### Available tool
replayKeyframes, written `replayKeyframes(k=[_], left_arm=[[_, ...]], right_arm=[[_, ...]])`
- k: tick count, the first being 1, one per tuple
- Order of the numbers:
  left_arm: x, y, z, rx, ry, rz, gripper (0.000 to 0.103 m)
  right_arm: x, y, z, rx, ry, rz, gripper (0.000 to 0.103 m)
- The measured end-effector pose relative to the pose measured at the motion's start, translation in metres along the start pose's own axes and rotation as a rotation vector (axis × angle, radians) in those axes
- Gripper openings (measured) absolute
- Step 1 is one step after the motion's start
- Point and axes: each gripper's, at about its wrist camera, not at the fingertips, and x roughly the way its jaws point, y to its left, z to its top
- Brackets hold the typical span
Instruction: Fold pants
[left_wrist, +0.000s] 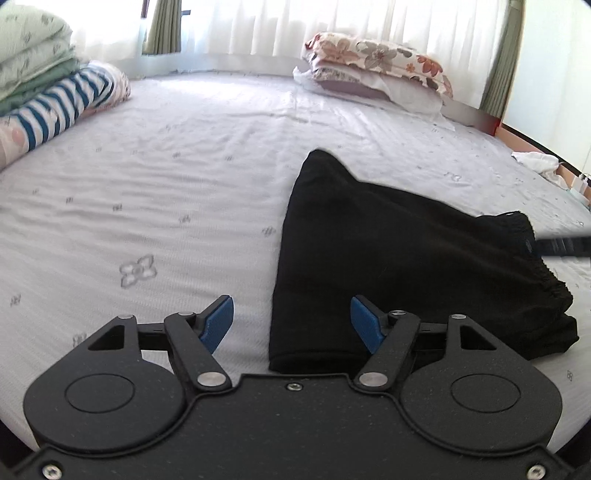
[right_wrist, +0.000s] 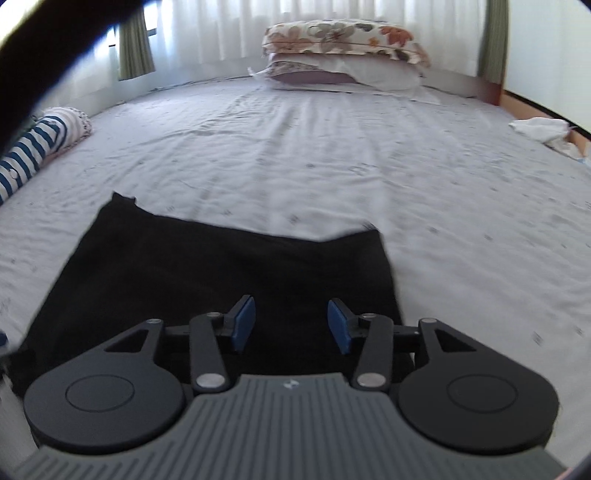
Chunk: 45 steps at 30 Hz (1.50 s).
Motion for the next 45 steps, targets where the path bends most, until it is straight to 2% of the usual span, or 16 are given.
replayKeyframes(k=[3, 5, 9, 13, 15, 17, 19, 23, 31, 39, 45], left_arm=[[-0.001, -0.013, 0.002, 0.032, -0.008, -0.008, 0.068], [-0.001, -0.023, 0.000, 0.056, -0.007, -0.017, 0.068], [-0.002, -0.039, -0.006, 0.100, 0.005, -0.006, 0.068], [-0.006, -0.045, -0.011, 0.130, 0.005, 0.005, 0.068], [-0.005, -0.047, -0.013, 0.136, 0.010, 0.018, 0.068], [0.000, -0.046, -0.014, 0.137, 0.028, 0.028, 0.068], [0.004, -0.045, -0.017, 0.139, 0.038, 0.032, 0.070], [0.007, -0.046, -0.015, 0.149, 0.048, 0.047, 0.071], [-0.007, -0.048, -0.008, 0.125, 0.051, 0.015, 0.072], [-0.027, -0.054, -0.016, 0.131, 0.065, -0.012, 0.092], [-0.024, -0.052, -0.030, 0.120, 0.131, -0.010, 0.092]], right_arm=[[-0.005, -0.003, -0.023, -0.021, -0.005, -0.017, 0.066], [0.002, 0.002, -0.038, -0.091, -0.030, -0.065, 0.072], [0.001, 0.016, -0.043, -0.146, -0.077, -0.124, 0.076], [-0.020, 0.017, -0.046, -0.118, -0.131, -0.082, 0.077], [-0.021, 0.013, -0.052, -0.090, -0.119, -0.063, 0.078], [-0.014, 0.012, -0.059, -0.089, -0.094, -0.075, 0.080], [-0.009, 0.011, -0.062, -0.080, -0.107, -0.091, 0.083], [-0.016, 0.007, -0.055, -0.013, -0.110, -0.087, 0.084], [-0.048, 0.013, -0.067, 0.016, -0.159, -0.061, 0.086], [-0.069, 0.026, -0.087, -0.001, -0.146, -0.055, 0.095], [-0.066, 0.034, -0.097, -0.014, -0.093, -0.060, 0.103]])
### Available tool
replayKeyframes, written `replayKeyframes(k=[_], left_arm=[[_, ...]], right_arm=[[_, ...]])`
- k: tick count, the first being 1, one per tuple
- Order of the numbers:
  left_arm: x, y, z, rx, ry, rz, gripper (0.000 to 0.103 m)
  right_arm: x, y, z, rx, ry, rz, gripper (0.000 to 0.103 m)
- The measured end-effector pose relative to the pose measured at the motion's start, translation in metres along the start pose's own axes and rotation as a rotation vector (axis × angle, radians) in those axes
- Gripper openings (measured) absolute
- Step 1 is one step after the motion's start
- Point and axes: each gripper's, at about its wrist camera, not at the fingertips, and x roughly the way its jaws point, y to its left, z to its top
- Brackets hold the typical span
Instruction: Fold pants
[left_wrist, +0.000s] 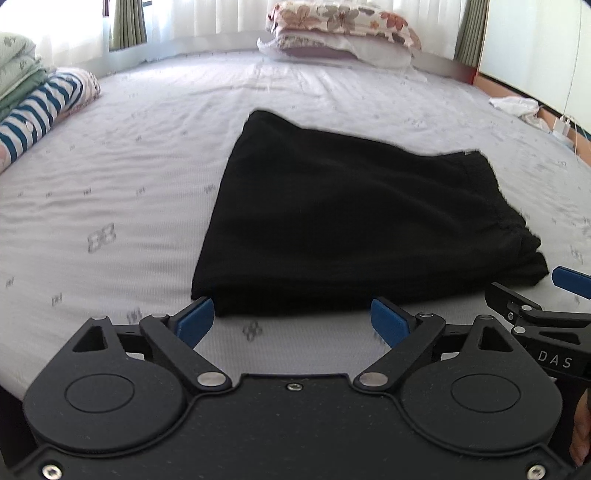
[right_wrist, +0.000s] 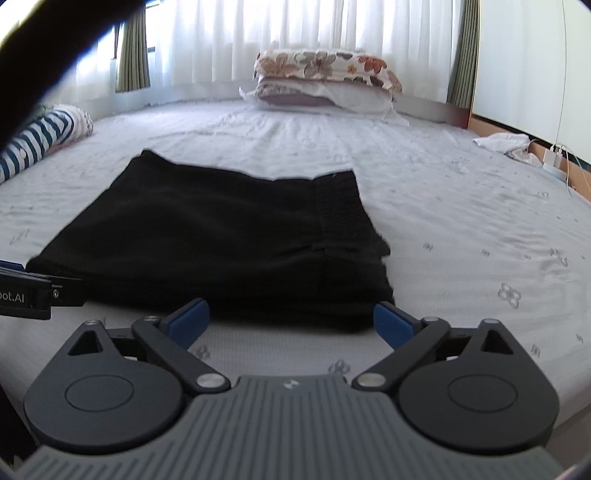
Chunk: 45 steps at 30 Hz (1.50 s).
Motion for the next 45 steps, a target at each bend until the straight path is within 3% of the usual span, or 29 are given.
replayKeyframes(k=[4, 16, 24, 31, 37, 41, 45], left_arm=[[0.006, 0.002, -0.006, 0.000, 0.028, 0.008, 0.092], [0.019, 0.002, -0.004, 0.011, 0.016, 0.044, 0.101], [0.018, 0.033, -0.001, -0.106, 0.004, 0.150, 0.101], [0.017, 0.057, -0.002, -0.141, -0.009, 0.217, 0.101], [0.003, 0.052, -0.001, -0.104, -0.039, 0.146, 0.100], [0.006, 0.044, -0.001, -0.059, -0.065, 0.186, 0.100], [0.017, 0.052, 0.000, -0.115, -0.050, 0.214, 0.101]], right_arm=[[0.003, 0.002, -0.004, -0.004, 0.027, -0.012, 0.103], [0.014, -0.003, -0.006, 0.040, 0.068, -0.027, 0.103], [0.015, -0.004, -0.007, 0.050, 0.065, -0.028, 0.103], [0.001, -0.010, -0.006, 0.104, -0.033, -0.036, 0.103], [-0.002, -0.026, -0.002, 0.143, -0.073, -0.133, 0.101], [0.000, -0.041, 0.006, 0.201, -0.081, -0.089, 0.098], [0.006, -0.048, 0.014, 0.237, -0.094, -0.077, 0.092]])
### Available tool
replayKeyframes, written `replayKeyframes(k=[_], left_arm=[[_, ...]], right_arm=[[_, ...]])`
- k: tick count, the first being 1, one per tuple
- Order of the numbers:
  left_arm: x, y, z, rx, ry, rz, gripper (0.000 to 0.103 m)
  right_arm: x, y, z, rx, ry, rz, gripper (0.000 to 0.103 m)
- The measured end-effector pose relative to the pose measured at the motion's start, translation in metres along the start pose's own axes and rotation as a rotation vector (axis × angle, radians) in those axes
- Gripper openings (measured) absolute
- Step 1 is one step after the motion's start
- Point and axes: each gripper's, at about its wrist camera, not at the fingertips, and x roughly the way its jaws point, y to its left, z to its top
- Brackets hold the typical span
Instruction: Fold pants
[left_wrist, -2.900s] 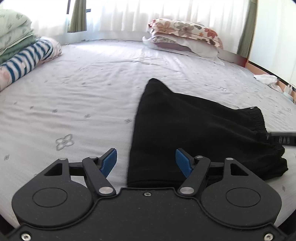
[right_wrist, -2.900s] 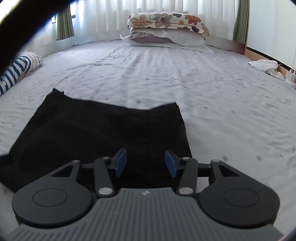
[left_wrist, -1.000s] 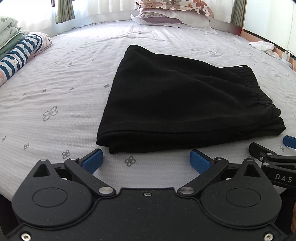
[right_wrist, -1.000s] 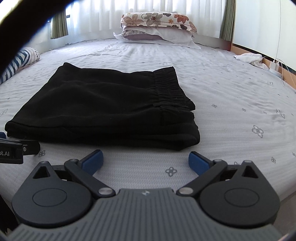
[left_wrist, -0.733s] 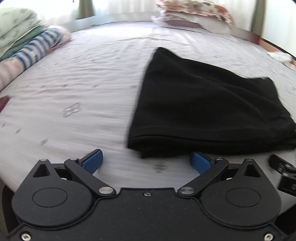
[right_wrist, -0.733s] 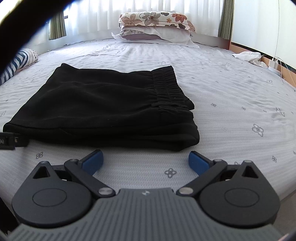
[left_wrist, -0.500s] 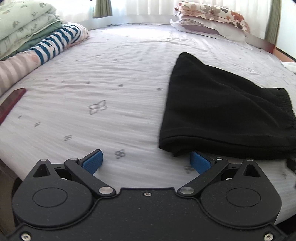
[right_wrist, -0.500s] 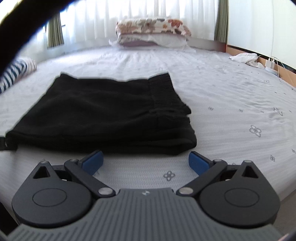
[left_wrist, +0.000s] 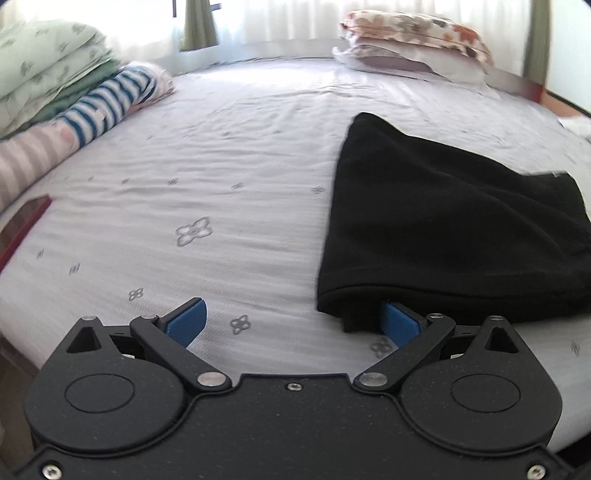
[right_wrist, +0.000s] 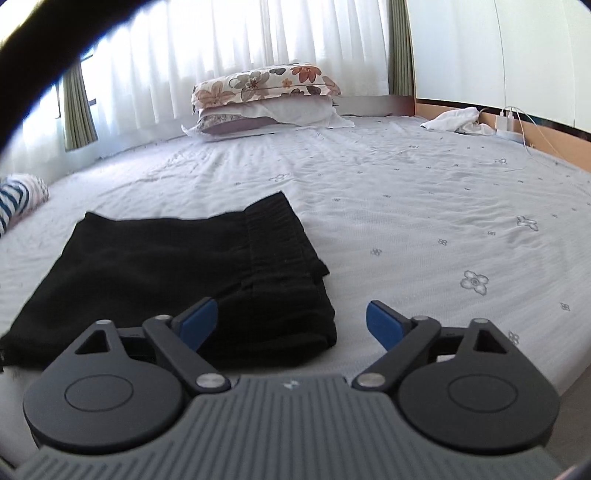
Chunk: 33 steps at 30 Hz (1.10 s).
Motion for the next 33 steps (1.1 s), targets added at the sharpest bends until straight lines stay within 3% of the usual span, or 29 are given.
replayKeyframes(k=[3, 7, 14, 25, 33], left_arm=[[0.003, 0.007, 0.000, -0.037, 0.004, -0.008, 0.101], [0.001, 0.007, -0.001, -0.015, -0.010, -0.003, 0.100], [-0.004, -0.005, -0.010, 0.107, -0.013, -0.036, 0.099], [0.009, 0.019, -0.001, -0.029, 0.003, -0.005, 0.103], [0.012, 0.020, 0.000, -0.038, -0.014, 0.023, 0.103]], right_arm=[[0.010, -0.001, 0.006, 0.015, 0.009, 0.013, 0.085], [0.023, 0.006, 0.007, -0.001, 0.042, 0.011, 0.078], [0.031, 0.020, 0.000, -0.066, 0.064, -0.017, 0.079], [0.037, 0.021, -0.004, -0.108, 0.091, -0.067, 0.081], [0.039, 0.020, -0.006, -0.150, 0.104, -0.149, 0.087]])
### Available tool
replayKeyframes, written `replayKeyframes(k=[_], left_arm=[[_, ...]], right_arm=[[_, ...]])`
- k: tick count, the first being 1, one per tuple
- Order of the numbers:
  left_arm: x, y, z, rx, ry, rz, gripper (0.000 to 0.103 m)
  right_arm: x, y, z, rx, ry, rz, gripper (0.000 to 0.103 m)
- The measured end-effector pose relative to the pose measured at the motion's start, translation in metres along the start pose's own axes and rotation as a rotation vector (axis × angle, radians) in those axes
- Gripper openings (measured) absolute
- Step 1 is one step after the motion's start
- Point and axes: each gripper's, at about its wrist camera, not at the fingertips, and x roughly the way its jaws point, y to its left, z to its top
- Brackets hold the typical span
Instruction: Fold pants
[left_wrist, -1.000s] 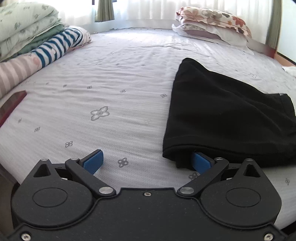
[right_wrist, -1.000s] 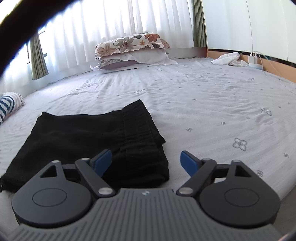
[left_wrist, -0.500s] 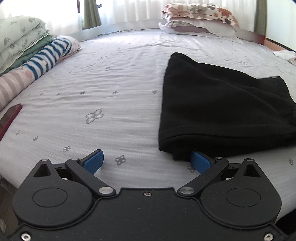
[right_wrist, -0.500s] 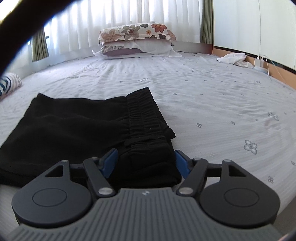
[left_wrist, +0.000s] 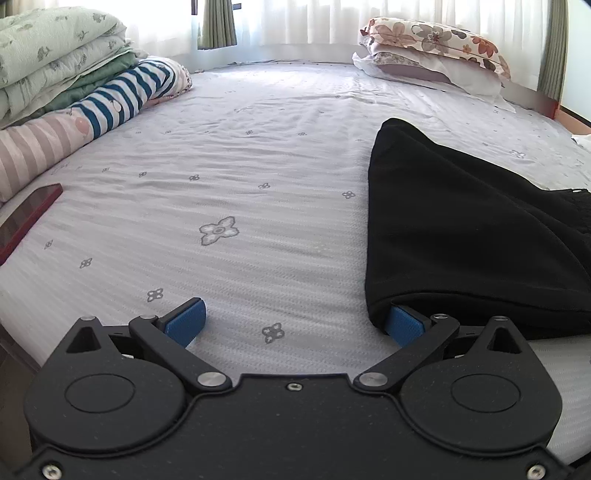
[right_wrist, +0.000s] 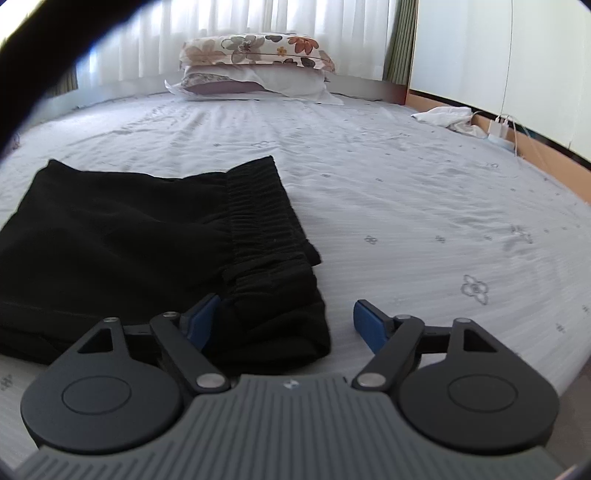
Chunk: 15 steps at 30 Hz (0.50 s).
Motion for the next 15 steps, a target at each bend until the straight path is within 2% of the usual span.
replayKeyframes(k=[4, 8, 9, 12, 15], left_arm=[[0.002, 0.004, -0.001, -0.020, 0.005, -0.014, 0.103], [-0.005, 0.002, -0.001, -0.021, 0.010, -0.005, 0.099], [-0.009, 0.000, -0.001, -0.013, 0.008, -0.008, 0.094], [-0.025, -0.012, -0.001, 0.045, -0.026, -0.008, 0.094], [-0.041, -0.028, 0.000, 0.105, -0.034, -0.075, 0.097]], right_arm=[[0.003, -0.010, 0.001, 0.050, 0.019, 0.038, 0.089], [-0.014, -0.017, 0.000, 0.093, -0.035, 0.120, 0.088], [-0.018, -0.018, -0.002, 0.098, -0.045, 0.138, 0.088], [-0.033, -0.016, -0.006, 0.096, -0.063, 0.192, 0.089], [-0.046, -0.010, -0.010, 0.073, -0.074, 0.249, 0.091]])
